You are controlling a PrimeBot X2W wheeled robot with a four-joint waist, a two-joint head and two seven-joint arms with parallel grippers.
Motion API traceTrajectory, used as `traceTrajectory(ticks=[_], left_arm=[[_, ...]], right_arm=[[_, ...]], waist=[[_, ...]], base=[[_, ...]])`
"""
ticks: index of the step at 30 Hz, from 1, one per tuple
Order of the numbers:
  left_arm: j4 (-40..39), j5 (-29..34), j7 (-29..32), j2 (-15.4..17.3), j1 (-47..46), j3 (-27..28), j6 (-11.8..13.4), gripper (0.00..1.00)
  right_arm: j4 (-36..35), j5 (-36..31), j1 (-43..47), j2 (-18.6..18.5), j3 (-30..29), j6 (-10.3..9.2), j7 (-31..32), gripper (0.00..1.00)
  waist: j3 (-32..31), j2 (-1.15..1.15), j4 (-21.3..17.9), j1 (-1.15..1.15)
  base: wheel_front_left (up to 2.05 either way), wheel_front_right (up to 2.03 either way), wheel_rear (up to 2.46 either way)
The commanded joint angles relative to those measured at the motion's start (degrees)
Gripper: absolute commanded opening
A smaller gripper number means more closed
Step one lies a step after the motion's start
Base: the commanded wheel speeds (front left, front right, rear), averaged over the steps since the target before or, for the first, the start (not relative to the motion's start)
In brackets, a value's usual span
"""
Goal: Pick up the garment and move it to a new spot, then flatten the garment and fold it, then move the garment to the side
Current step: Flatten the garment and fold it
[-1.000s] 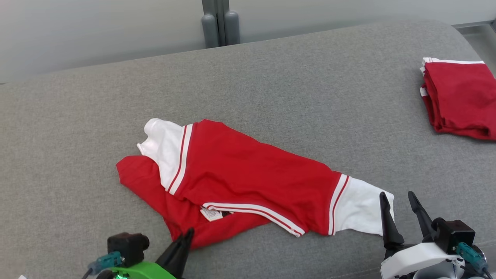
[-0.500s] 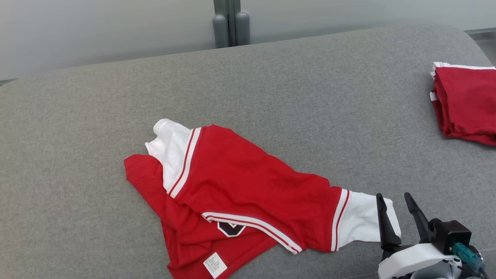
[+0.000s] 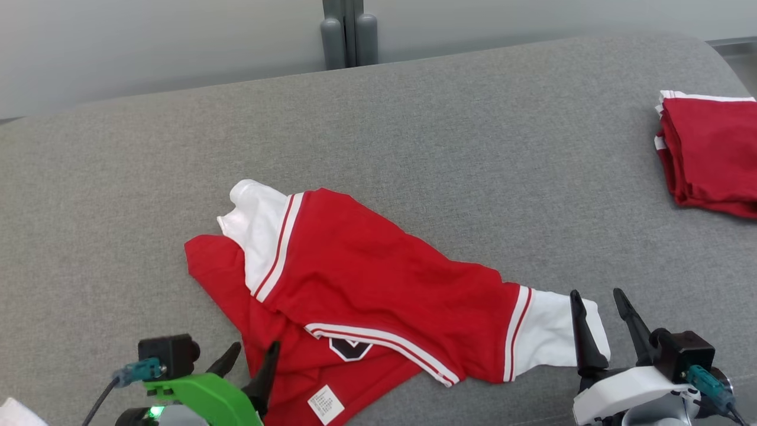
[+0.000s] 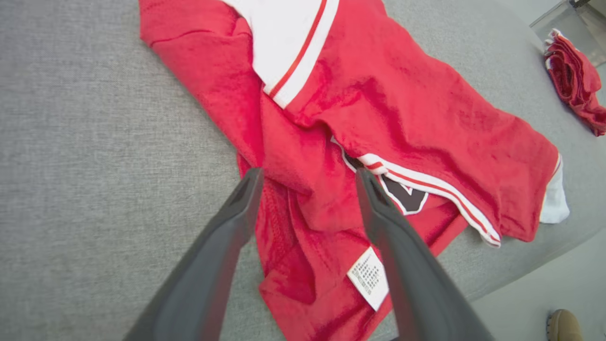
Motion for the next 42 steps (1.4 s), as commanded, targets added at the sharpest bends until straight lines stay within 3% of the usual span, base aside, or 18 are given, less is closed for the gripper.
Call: traceTrajectory(ticks=[1,4,7,12,13,14,22,39,41,42], left_arm=[[2.7,-0.9,0.5,-1.8,-1.7,0.3,-0.2,1.00],[9.3,-1.5,1.9,-4.7,-4.1,0.2,0.0,1.00],[14.4,-3.5,3.1,-7.8,-5.4,0.4,-2.4,1.00],[20.7,-3.9,5.7,-10.3,-6.8,-1.5,-5.7,1.00],[21.8,-4.2,5.1,-11.0,-7.0,-1.1,-6.1,0.81],[22.7,-4.4,4.4,-11.5,-7.3,-0.6,-6.8,0.00],[29.6,-0.9,-4.7,-14.4,-14.5,3.6,-7.4,0.00],[52.0,5.7,-9.5,-18.9,-31.8,8.1,-10.1,0.00],[53.8,5.0,-9.4,-20.0,-31.3,8.3,-11.3,0.60],[54.7,4.6,-8.3,-20.5,-30.6,7.9,-12.1,1.00]], right_arm=[[0.0,-0.1,-0.9,-0.1,0.5,-0.09,0.0,1.00],[0.0,0.1,-1.3,-0.2,0.9,-0.09,0.0,1.00],[-0.1,0.4,-1.1,-0.1,0.6,-0.09,0.0,1.00],[-0.1,0.9,-0.7,-0.1,0.4,-0.09,0.0,1.00],[-0.1,1.0,-0.8,-0.1,0.4,-0.09,0.0,1.00],[-0.1,1.1,-1.0,-0.1,0.5,-0.09,0.0,1.00],[-0.4,1.1,-2.2,-0.1,0.7,-0.09,0.0,1.00],[0.4,1.3,-3.3,-0.1,2.6,-0.09,0.0,1.00],[0.5,1.5,-3.2,-0.1,2.5,-0.09,0.0,1.00],[0.4,1.7,-3.1,-0.1,2.2,-0.09,0.0,1.00]], waist=[[0.5,0.00,-0.6,0.00],[1.1,0.00,-1.6,0.00],[1.7,0.00,-2.6,0.00],[2.4,0.00,-3.6,0.00],[2.5,0.00,-3.8,0.00],[2.7,0.00,-3.9,0.00],[3.8,0.00,-3.5,0.00],[3.8,0.00,-5.6,0.00],[3.7,0.00,-5.9,0.00],[3.6,0.00,-6.0,0.00]], base=[[0.00,0.00,0.00],[0.00,0.00,0.00],[0.00,0.00,0.00],[0.00,0.00,0.00],[0.00,0.00,0.00],[0.00,0.00,0.00],[0.00,0.00,0.00],[0.00,0.00,0.00],[0.00,0.00,0.00],[0.00,0.00,0.00]])
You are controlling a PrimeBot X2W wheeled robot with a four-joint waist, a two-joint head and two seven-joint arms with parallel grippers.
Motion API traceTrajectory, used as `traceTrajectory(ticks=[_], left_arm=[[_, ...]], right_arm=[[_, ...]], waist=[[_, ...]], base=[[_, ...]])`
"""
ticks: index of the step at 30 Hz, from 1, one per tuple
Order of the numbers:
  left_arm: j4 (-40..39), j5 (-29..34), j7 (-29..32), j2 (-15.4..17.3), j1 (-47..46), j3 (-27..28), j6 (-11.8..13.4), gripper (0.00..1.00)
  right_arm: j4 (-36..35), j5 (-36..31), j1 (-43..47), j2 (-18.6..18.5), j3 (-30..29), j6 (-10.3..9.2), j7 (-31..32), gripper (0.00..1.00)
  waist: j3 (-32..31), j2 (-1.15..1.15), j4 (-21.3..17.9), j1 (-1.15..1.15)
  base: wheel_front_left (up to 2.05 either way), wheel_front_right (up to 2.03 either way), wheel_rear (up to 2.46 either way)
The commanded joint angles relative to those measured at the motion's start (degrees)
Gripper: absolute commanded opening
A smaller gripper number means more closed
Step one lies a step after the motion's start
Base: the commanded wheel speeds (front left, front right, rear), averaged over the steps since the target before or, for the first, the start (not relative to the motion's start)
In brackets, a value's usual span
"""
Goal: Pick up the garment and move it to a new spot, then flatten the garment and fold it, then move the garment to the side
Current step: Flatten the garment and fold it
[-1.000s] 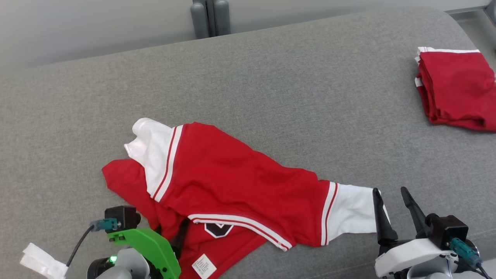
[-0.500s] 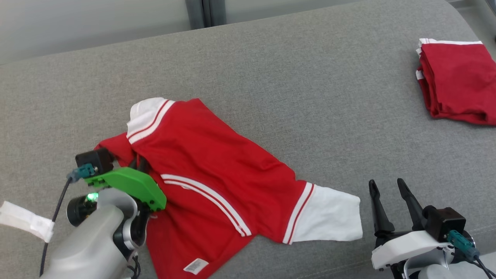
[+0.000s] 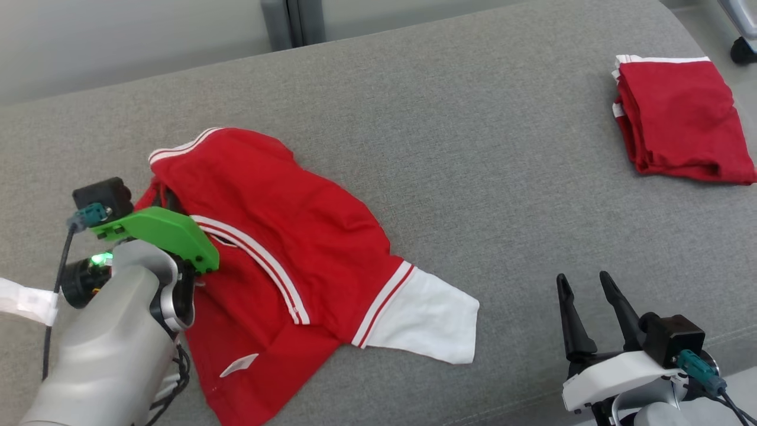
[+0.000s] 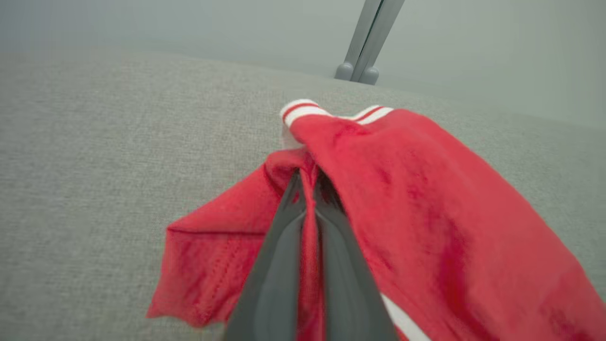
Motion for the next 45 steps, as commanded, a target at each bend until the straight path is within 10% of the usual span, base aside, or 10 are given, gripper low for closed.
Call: traceTrajectory(ticks=[1,10,21,35,36,37,40,45], left_arm=[[1.0,-0.5,1.5,-0.5,1.1,-0.7,-0.9,1.00],[0.8,-1.4,1.0,1.8,7.1,0.5,1.7,1.00],[-24.6,-2.5,3.8,-2.1,19.1,-2.5,5.1,1.00],[-32.5,-2.5,7.4,1.0,25.2,-5.4,9.0,1.00],[-32.8,-2.6,7.3,0.8,25.1,-5.4,9.0,0.94],[-33.1,-2.6,7.3,0.7,25.1,-5.4,9.1,0.56],[-33.4,-2.5,7.6,0.2,24.6,-5.8,9.0,0.00],[-33.6,-2.1,6.7,0.1,23.5,-5.3,8.3,0.00]], right_arm=[[0.0,0.6,0.2,-0.2,-0.3,-0.09,0.0,1.00],[0.0,0.9,1.6,-0.1,-1.2,-0.09,0.0,1.00],[0.0,1.7,1.2,-0.1,-0.3,-0.09,0.0,1.00],[0.3,2.4,1.3,-0.1,-0.7,-0.09,0.0,1.00],[0.3,2.4,1.2,-0.1,-0.7,-0.09,0.0,1.00],[0.3,2.5,1.1,-0.1,-0.6,-0.09,0.0,1.00],[0.3,2.7,0.7,-0.1,-0.4,-0.09,0.0,1.00],[0.4,2.8,0.3,-0.1,-0.3,-0.09,0.0,1.00]], waist=[[-0.3,0.00,-0.2,0.00],[-1.9,0.00,0.3,0.00],[-1.7,0.00,1.2,0.00],[-0.7,0.00,-1.1,0.00],[-0.7,0.00,-1.0,0.00],[-0.7,0.00,-1.0,0.00],[-0.7,0.00,-0.9,0.00],[-0.7,0.00,-0.9,0.00]], base=[[0.00,0.00,0.00],[0.00,0.00,0.00],[0.00,0.00,0.00],[0.00,0.00,0.00],[0.00,0.00,0.00],[0.00,0.00,0.00],[0.00,0.00,0.00],[0.00,0.00,0.00]])
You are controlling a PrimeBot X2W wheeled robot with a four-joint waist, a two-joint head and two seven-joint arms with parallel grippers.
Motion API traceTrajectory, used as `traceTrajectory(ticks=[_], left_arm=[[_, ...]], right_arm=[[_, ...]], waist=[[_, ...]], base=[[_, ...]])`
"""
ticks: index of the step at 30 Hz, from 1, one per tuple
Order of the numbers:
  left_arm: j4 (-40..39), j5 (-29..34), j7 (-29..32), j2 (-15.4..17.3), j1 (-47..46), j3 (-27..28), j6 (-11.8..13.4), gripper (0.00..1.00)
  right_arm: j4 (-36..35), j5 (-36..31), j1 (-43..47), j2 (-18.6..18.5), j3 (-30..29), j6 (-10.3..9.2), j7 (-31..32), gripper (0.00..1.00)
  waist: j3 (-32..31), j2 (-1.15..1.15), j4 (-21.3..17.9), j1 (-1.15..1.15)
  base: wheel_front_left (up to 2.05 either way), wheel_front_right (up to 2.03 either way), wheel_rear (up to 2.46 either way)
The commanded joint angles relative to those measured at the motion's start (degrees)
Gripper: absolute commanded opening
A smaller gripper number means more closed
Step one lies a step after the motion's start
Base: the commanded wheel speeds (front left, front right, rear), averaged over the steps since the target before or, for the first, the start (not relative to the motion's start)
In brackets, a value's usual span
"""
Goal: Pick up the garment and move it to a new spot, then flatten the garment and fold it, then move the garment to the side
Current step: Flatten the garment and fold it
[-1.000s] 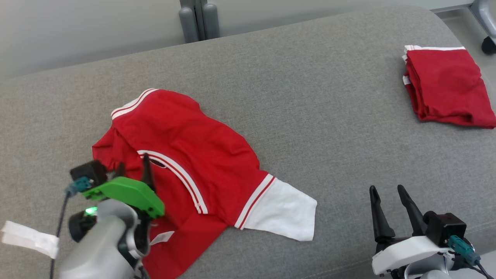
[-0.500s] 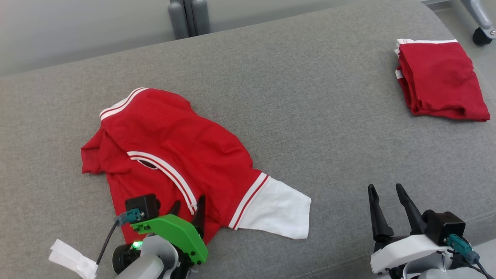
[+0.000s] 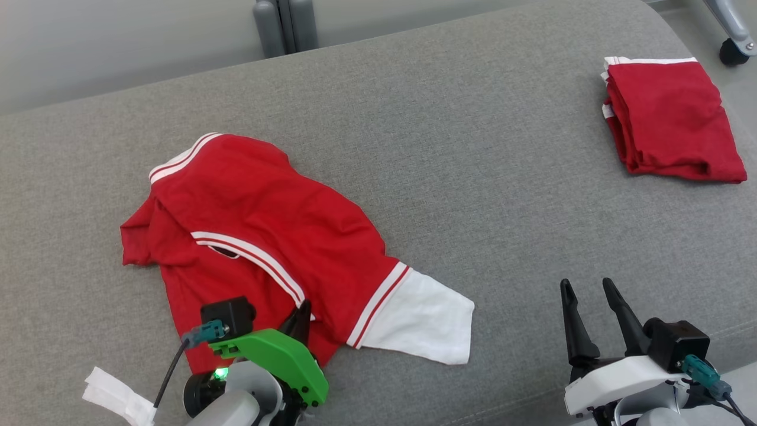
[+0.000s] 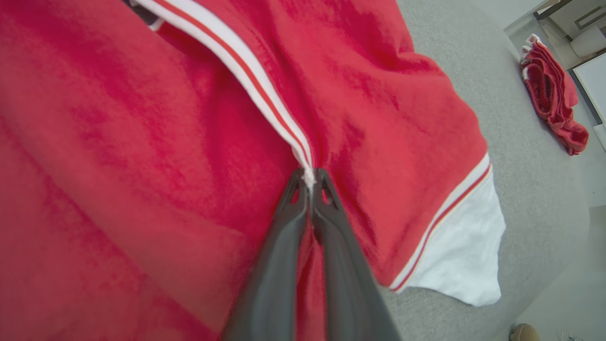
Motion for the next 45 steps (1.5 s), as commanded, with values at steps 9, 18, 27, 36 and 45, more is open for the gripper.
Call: traceTrajectory(ticks=[9,18,27,36,45], left_arm=[[-6.4,0.3,-1.1,4.1,-0.4,2.3,0.2,0.00],[-26.6,1.4,5.3,18.1,-0.7,4.7,3.5,0.00],[-28.4,4.2,17.1,15.6,-12.6,-1.0,1.9,0.00],[-5.0,6.9,21.7,1.4,-22.2,-8.7,-2.8,0.62],[5.2,8.6,14.8,-2.6,-21.8,-8.3,-5.1,1.00]], right_arm=[[0.1,0.4,0.3,-0.1,-0.2,-0.09,0.0,1.00],[0.0,1.3,0.1,-0.1,0.6,-0.09,0.0,1.00],[0.6,2.3,-1.8,-0.1,3.2,-0.09,0.0,1.00],[1.3,3.1,-2.1,-0.1,6.0,-0.09,0.0,1.00],[1.3,3.5,-0.3,-0.1,4.2,-0.09,0.0,1.00]], waist=[[-0.6,0.00,0.0,0.00],[-0.5,0.00,-0.5,0.00],[0.4,0.00,-3.1,0.00],[1.3,0.00,-9.5,0.00],[1.7,0.00,-11.8,0.00]], base=[[0.00,0.00,0.00],[0.00,0.00,0.00],[0.00,0.00,0.00],[0.00,0.00,0.00],[0.00,0.00,0.00]])
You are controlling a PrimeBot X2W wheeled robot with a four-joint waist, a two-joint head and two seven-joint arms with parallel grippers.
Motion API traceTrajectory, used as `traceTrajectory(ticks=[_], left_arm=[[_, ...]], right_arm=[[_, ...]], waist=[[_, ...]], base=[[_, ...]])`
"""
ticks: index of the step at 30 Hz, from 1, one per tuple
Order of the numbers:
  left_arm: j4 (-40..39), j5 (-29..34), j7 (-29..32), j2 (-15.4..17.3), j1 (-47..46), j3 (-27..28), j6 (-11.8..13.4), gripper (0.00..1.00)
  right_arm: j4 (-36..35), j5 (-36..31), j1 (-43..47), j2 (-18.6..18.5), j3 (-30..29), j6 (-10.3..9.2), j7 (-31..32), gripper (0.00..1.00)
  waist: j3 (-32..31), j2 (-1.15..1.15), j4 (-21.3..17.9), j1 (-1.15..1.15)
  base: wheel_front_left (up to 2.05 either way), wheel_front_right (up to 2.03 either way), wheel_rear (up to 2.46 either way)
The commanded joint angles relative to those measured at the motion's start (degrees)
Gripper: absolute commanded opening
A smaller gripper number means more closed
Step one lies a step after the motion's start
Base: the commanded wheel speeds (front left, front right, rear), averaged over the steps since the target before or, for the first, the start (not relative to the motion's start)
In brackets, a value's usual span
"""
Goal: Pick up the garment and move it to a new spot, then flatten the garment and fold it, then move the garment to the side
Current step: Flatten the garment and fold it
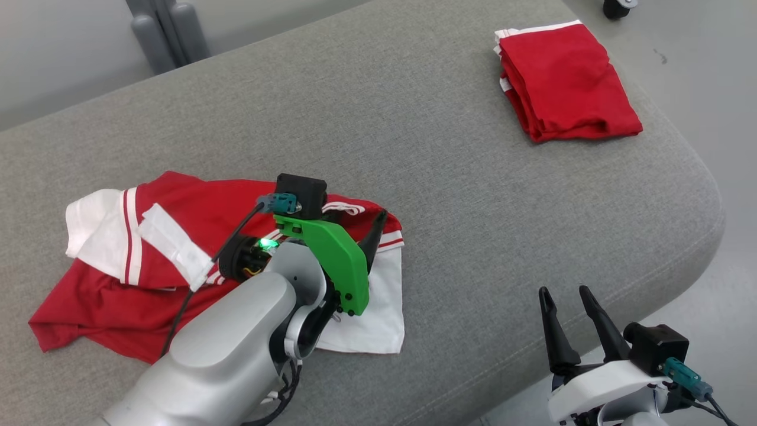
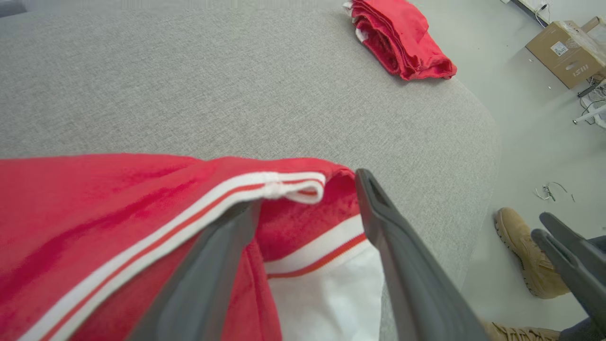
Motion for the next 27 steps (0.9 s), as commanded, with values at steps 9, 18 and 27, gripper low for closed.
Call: traceTrajectory(ticks=[9,18,27], left_arm=[[-14.6,2.4,-12.7,7.0,13.5,3.8,8.1,1.00],[-23.6,5.0,-12.2,13.1,23.6,-0.4,15.2,1.00],[-13.4,6.5,-12.1,9.5,20.2,-3.0,12.5,1.00]], right_arm=[[-0.6,-0.9,1.3,0.0,-1.8,-0.08,0.0,1.00],[-1.3,-2.5,0.8,0.0,-2.6,-0.08,0.0,1.00],[-1.4,-2.7,-0.4,-0.1,-2.3,-0.08,0.0,1.00]], waist=[[-2.0,0.00,4.0,0.00],[-1.7,0.00,8.1,0.00],[0.3,0.00,7.7,0.00]], base=[[0.00,0.00,0.00],[0.00,0.00,0.00],[0.00,0.00,0.00]])
